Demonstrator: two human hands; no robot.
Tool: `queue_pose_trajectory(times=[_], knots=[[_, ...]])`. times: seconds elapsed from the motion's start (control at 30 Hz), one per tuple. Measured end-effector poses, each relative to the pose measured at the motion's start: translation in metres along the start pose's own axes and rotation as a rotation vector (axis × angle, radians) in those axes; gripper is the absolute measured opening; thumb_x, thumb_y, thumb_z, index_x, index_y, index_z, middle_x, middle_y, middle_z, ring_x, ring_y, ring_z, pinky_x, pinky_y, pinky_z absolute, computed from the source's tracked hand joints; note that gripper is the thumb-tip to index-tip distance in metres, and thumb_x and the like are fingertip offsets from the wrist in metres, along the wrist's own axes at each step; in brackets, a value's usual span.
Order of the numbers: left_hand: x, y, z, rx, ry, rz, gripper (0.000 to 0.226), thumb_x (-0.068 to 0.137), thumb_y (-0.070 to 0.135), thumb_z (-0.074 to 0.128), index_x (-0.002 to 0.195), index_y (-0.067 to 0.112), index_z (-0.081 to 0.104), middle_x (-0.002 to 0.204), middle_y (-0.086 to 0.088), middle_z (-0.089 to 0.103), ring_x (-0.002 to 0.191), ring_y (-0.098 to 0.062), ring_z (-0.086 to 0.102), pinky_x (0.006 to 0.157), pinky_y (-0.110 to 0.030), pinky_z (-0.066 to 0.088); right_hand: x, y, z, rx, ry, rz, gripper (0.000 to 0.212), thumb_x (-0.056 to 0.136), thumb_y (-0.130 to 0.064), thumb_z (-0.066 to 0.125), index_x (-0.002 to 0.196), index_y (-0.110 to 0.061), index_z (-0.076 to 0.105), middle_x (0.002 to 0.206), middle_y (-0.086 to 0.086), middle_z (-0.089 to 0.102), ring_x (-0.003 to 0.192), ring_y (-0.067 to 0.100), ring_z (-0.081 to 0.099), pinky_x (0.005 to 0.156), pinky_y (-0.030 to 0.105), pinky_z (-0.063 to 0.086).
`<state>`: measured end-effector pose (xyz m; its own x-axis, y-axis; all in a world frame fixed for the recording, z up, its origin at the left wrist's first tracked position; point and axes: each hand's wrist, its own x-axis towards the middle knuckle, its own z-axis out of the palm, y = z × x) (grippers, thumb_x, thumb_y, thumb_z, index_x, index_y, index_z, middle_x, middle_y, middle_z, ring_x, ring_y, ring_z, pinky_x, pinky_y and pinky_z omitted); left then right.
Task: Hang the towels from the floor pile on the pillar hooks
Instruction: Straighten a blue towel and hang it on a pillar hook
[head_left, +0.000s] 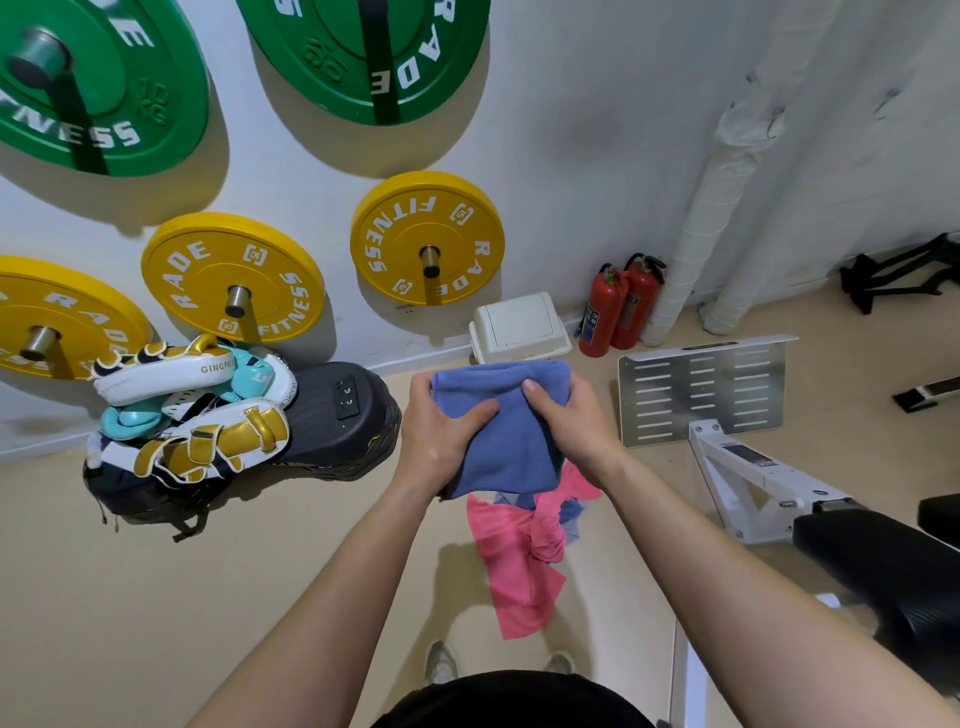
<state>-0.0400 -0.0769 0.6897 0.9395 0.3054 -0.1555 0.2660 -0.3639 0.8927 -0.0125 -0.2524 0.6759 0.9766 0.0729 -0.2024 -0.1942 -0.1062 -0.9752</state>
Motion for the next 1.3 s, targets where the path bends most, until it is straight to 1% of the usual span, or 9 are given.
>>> queue_pose_trajectory(times=[0.1, 0.27, 0.4, 0.57, 0.67, 0.87, 1.03, 1.17, 1.3], knots=[[0.002, 0.011, 0.010, 0.046, 0.007, 0.030, 0.044, 0.088, 0.030, 0.073, 0.113, 0.019, 0.038, 0.097, 0.011, 0.056, 0.095, -0.019, 0.060, 0.087, -0.038, 0.050, 0.001, 0.001, 0.003, -0.220, 0.142, -0.020, 0.030, 0.095, -0.044, 0.058, 0.114, -0.021, 0.059, 0.107, -0.005, 0.067, 0.101, 0.016, 0.064, 0.079, 0.031, 0.048], [0.010, 0.007, 0.023, 0.180, 0.047, 0.018, 0.044, 0.090, 0.037, 0.068, 0.113, 0.016, 0.037, 0.099, -0.004, 0.063, 0.093, -0.030, 0.063, 0.083, -0.049, 0.053, 0.004, -0.006, 0.001, -0.485, 0.187, -0.045, 0.036, 0.097, -0.050, 0.052, 0.104, -0.015, 0.047, 0.094, 0.006, 0.061, 0.085, 0.025, 0.052, 0.067, 0.037, 0.039], [0.012, 0.006, 0.035, 0.166, 0.078, -0.013, 0.048, 0.090, 0.041, 0.069, 0.118, 0.014, 0.039, 0.101, -0.001, 0.059, 0.094, -0.028, 0.061, 0.084, -0.043, 0.051, 0.007, 0.003, -0.006, -0.416, 0.202, -0.036, 0.032, 0.096, -0.049, 0.052, 0.104, -0.018, 0.050, 0.099, 0.006, 0.063, 0.095, 0.027, 0.057, 0.073, 0.039, 0.046], [0.029, 0.011, 0.045, 0.173, 0.093, -0.063, 0.045, 0.092, 0.048, 0.064, 0.112, 0.016, 0.039, 0.099, -0.001, 0.056, 0.087, -0.024, 0.055, 0.074, -0.035, 0.041, 0.022, 0.005, -0.028, -0.285, 0.079, 0.040, 0.026, 0.089, -0.023, 0.058, 0.114, -0.025, 0.056, 0.102, -0.004, 0.066, 0.097, 0.020, 0.064, 0.072, 0.029, 0.047], [0.054, 0.021, 0.054, 0.123, 0.030, -0.071, 0.040, 0.097, 0.050, 0.053, 0.110, 0.014, 0.043, 0.098, 0.001, 0.056, 0.089, -0.023, 0.056, 0.074, -0.033, 0.039, 0.043, -0.003, -0.040, -0.428, 0.137, -0.003, 0.025, 0.097, -0.030, 0.050, 0.122, -0.024, 0.053, 0.110, 0.002, 0.067, 0.100, 0.026, 0.062, 0.081, 0.037, 0.049], [0.126, 0.066, 0.077, 0.036, -0.081, 0.021, 0.035, 0.100, 0.051, 0.043, 0.107, 0.017, 0.047, 0.096, 0.003, 0.061, 0.094, -0.023, 0.060, 0.076, -0.037, 0.046, 0.100, -0.041, -0.062, -0.637, 0.340, -0.024, 0.027, 0.101, -0.047, 0.035, 0.120, -0.030, 0.045, 0.104, 0.015, 0.067, 0.094, 0.039, 0.061, 0.081, 0.046, 0.052], [0.179, 0.127, 0.102, -0.154, -0.348, 0.065, 0.031, 0.096, 0.033, 0.061, 0.118, 0.024, 0.041, 0.116, 0.000, 0.065, 0.105, -0.019, 0.064, 0.095, -0.043, 0.054, 0.145, -0.083, -0.099, -0.560, 0.513, -0.028, 0.030, 0.103, -0.045, 0.037, 0.115, -0.020, 0.048, 0.106, 0.017, 0.065, 0.097, 0.039, 0.060, 0.077, 0.042, 0.047], [0.203, 0.172, 0.131, -0.214, -0.503, 0.149, 0.027, 0.094, 0.014, 0.066, 0.113, 0.023, 0.047, 0.099, 0.014, 0.065, 0.091, -0.005, 0.065, 0.086, -0.032, 0.056, 0.174, -0.104, -0.143, -0.533, 0.607, -0.039, 0.027, 0.104, -0.042, 0.037, 0.101, -0.018, 0.048, 0.101, 0.015, 0.066, 0.093, 0.037, 0.058, 0.072, 0.037, 0.039], [0.236, 0.209, 0.189, -0.215, -0.510, 0.202, 0.038, 0.091, 0.018, 0.072, 0.122, 0.016, 0.051, 0.105, 0.007, 0.067, 0.089, -0.006, 0.066, 0.081, -0.030, 0.057, 0.211, -0.110, -0.201, -0.509, 0.657, -0.040, 0.030, 0.104, -0.044, 0.035, 0.101, -0.019, 0.051, 0.098, 0.011, 0.065, 0.090, 0.033, 0.059, 0.070, 0.036, 0.040]])
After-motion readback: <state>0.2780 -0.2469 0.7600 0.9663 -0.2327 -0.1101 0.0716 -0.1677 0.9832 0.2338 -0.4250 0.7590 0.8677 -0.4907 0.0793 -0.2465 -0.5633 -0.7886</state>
